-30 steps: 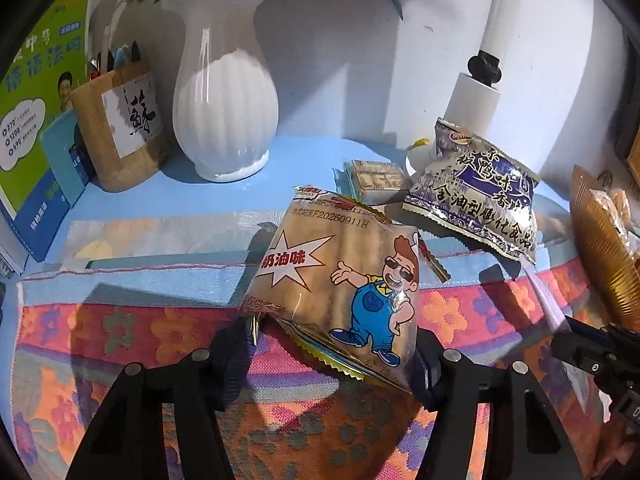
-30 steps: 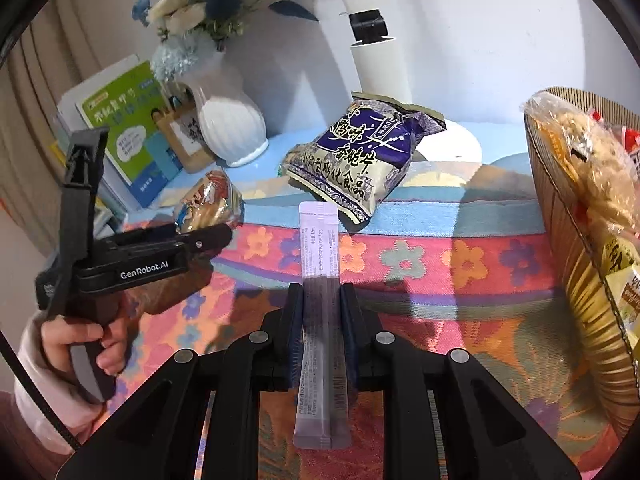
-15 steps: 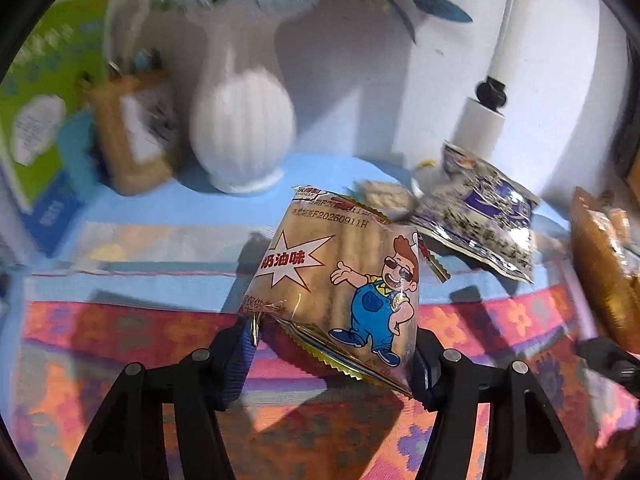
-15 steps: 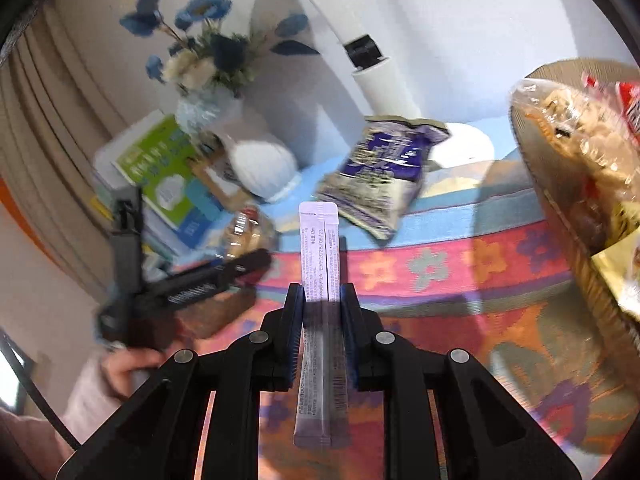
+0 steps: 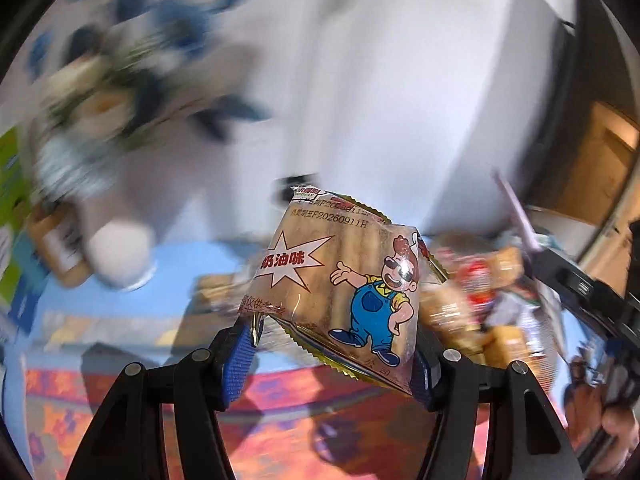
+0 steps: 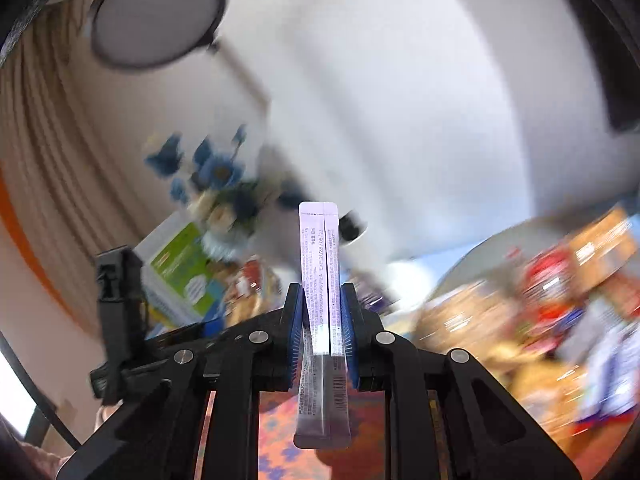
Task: Organize snacks
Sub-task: 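Carry both packs over the amber bowl and open both grippers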
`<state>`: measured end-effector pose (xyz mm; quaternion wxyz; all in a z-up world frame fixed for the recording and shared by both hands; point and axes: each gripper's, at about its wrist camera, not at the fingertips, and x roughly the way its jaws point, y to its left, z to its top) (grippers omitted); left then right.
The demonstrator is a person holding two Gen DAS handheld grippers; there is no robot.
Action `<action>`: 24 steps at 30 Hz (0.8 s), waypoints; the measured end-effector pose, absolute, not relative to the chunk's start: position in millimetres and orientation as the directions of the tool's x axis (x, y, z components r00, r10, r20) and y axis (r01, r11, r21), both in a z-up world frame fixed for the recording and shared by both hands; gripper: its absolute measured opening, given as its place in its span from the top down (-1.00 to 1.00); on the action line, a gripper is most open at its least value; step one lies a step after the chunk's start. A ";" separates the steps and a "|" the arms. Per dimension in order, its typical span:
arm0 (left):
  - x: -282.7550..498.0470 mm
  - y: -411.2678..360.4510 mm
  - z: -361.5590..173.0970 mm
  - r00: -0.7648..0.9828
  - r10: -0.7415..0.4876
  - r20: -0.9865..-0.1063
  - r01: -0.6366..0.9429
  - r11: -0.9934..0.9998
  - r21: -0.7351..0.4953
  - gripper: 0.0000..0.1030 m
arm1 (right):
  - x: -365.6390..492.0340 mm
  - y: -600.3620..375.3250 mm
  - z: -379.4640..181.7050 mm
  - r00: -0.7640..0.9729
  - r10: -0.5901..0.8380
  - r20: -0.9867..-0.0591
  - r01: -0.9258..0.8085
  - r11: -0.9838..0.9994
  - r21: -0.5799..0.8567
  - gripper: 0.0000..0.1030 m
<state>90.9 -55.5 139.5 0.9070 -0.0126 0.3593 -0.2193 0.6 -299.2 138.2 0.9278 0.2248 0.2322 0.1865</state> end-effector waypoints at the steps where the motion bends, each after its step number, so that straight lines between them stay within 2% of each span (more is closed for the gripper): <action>1: 91.4 -71.0 143.4 0.634 -0.429 -0.643 0.416 0.890 -0.184 -0.22 | 0.1 -308.8 141.3 0.831 0.425 -0.357 -0.222 0.844 0.489 0.65; 8: 94.1 -165.3 137.4 0.521 -0.538 -0.663 0.563 0.800 -0.208 -0.23 | 6.5 -377.6 138.0 0.856 0.222 -0.467 -0.017 0.915 0.404 0.60; 9: 92.1 -176.3 133.7 0.493 -0.562 -0.664 0.587 0.779 -0.223 -0.25 | 7.2 -384.1 134.0 0.851 0.200 -0.486 0.009 0.919 0.393 0.60; 10: 94.5 -186.9 128.6 0.466 -0.572 -0.675 0.604 0.763 -0.229 -0.43 | 7.2 -391.9 129.5 0.842 0.187 -0.507 0.027 0.922 0.386 0.59; 11: 97.3 -195.7 123.6 0.450 -0.558 -0.697 0.608 0.763 -0.219 -0.75 | 7.8 -398.1 125.0 0.834 0.167 -0.526 0.051 0.925 0.376 0.44; 12: 98.9 -200.5 120.4 0.454 -0.532 -0.715 0.598 0.777 -0.198 -0.89 | 9.5 -401.3 122.3 0.828 0.142 -0.543 0.080 0.928 0.364 -0.08; 13: 100.6 -202.1 118.7 0.463 -0.514 -0.722 0.589 0.787 -0.183 -0.98 | 11.1 -404.9 118.6 0.819 0.103 -0.565 0.124 0.929 0.349 -0.78; 14: 101.4 -201.8 117.5 0.468 -0.506 -0.725 0.582 0.793 -0.178 -0.98 | 12.0 -408.9 115.6 0.812 0.072 -0.579 0.164 0.924 0.345 -0.90; 18: 110.4 -187.1 112.9 0.457 -0.503 -0.734 0.554 0.807 -0.208 -0.98 | 8.1 -411.6 116.6 0.835 0.097 -0.542 0.161 0.898 0.409 -0.91; 24: 113.3 -154.8 118.3 0.487 -0.487 -0.725 0.513 0.831 -0.215 -0.98 | 13.8 -386.6 131.2 0.851 0.106 -0.515 0.123 0.912 0.392 -0.91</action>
